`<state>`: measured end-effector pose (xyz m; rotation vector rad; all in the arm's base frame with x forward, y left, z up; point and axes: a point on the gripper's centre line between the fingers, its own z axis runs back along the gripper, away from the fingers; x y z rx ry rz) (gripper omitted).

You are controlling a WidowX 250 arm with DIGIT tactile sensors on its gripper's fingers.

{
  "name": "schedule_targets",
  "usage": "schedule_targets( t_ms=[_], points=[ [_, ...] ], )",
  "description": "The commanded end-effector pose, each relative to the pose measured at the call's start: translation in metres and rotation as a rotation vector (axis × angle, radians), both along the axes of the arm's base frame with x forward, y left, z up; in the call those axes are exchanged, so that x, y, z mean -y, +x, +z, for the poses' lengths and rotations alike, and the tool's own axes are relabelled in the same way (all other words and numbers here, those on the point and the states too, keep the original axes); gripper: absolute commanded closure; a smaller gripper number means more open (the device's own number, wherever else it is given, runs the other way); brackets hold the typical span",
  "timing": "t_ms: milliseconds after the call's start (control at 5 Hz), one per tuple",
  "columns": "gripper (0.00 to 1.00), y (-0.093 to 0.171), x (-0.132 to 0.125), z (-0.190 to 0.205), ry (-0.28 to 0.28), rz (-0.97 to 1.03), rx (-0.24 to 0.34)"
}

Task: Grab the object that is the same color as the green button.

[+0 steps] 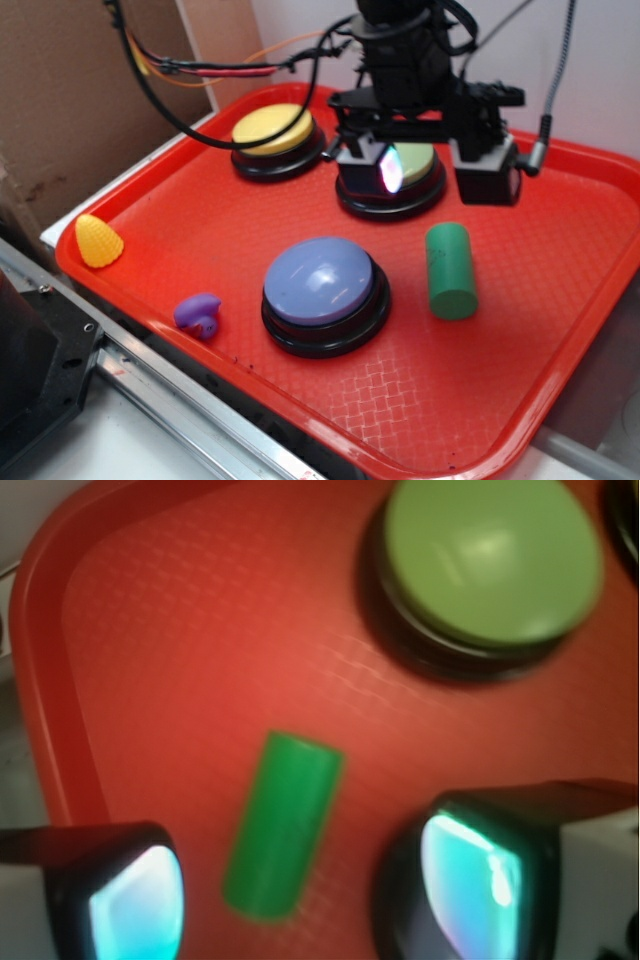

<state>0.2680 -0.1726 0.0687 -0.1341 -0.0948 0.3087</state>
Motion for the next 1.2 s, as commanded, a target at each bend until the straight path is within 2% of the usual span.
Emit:
schedule_targets(
  t_ms=[0, 200, 400, 600, 800, 1000],
  points=[
    [0.0, 0.02, 0.012, -0.021, 0.064, -0.034, 0.052],
    [0.0, 0.019, 0.012, -0.035, 0.082, -0.041, 0.031],
    [0.0, 0.017, 0.013, -0.043, 0.074, -0.055, 0.025],
    [0.41, 0.018, 0.013, -0.048, 0.087, -0.078, 0.028],
    [1.0, 0.019, 0.012, -0.04, 0.095, -0.156, 0.023],
    [1.0, 0.018, -0.002, -0.004, 0.057, -0.239, 0.038]
  ],
)
